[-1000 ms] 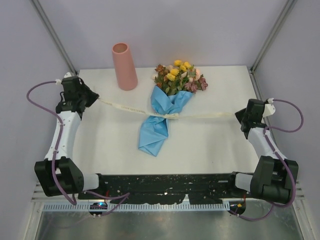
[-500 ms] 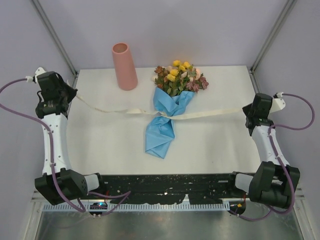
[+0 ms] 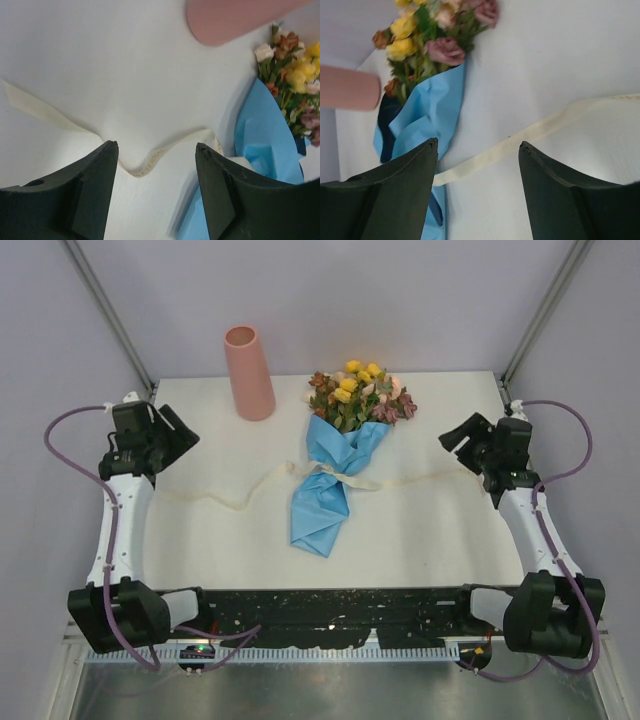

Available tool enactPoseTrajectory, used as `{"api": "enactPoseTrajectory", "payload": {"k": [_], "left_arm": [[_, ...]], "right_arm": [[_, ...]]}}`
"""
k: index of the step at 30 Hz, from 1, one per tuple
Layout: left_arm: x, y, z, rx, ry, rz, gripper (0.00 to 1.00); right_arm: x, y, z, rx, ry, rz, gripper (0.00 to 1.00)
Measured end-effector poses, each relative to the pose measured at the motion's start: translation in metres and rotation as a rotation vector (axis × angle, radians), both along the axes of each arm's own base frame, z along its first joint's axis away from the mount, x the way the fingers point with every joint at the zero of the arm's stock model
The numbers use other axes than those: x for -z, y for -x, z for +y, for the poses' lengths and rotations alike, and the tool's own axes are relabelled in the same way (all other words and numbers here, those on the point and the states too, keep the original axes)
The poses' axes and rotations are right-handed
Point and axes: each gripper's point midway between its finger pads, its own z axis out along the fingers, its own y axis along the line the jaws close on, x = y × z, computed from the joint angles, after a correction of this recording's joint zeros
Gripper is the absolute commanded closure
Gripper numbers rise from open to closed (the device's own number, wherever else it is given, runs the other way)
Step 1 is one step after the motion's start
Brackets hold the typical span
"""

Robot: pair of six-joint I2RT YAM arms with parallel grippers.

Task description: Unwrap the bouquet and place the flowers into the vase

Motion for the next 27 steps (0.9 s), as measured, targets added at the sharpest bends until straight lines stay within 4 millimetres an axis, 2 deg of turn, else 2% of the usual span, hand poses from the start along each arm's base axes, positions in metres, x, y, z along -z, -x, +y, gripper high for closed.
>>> {"api": "enactPoseTrajectory", "payload": {"k": [2, 5, 7, 11, 13, 15, 16, 17, 19, 23, 27], "left_arm": [[0.006, 0.002, -0.031, 0.107, 0.004, 0.012, 0.33], [0.010, 0.012, -0.078, 0.280, 0.024, -0.005, 0.33], [0.013, 0.025, -0.110, 0.394, 0.043, -0.032, 0.34], [0.028, 0.059, -0.168, 0.606, 0.137, -0.089, 0.37], [0.043, 0.073, -0.184, 0.654, 0.196, -0.091, 0.39], [0.066, 0.086, -0.196, 0.677, 0.253, -0.070, 0.41], [0.079, 0.092, -0.202, 0.685, 0.278, -0.055, 0.43], [0.091, 0.097, -0.206, 0.687, 0.305, -0.034, 0.44], [0.111, 0.107, -0.215, 0.694, 0.348, -0.003, 0.45], [0.142, 0.120, -0.230, 0.701, 0.411, 0.050, 0.46], [0.159, 0.124, -0.243, 0.710, 0.445, 0.079, 0.50]], "right_arm": [[-0.007, -0.001, 0.029, -0.127, -0.001, -0.020, 0.26], [-0.023, -0.001, 0.083, -0.351, -0.011, -0.098, 0.21], [-0.034, 0.006, 0.125, -0.519, -0.014, -0.165, 0.21], [-0.037, 0.026, 0.190, -0.793, 0.017, -0.236, 0.25], [-0.034, 0.033, 0.217, -0.913, 0.019, -0.254, 0.27], [-0.028, 0.035, 0.235, -0.997, 0.008, -0.251, 0.28], [-0.031, 0.033, 0.244, -1.045, 0.004, -0.263, 0.28], [-0.020, 0.029, 0.253, -1.078, -0.003, -0.236, 0.28], [-0.011, 0.020, 0.271, -1.153, 0.002, -0.217, 0.28], [0.016, 0.014, 0.297, -1.249, 0.025, -0.155, 0.28], [0.045, 0.021, 0.307, -1.290, 0.054, -0.071, 0.31]]}}
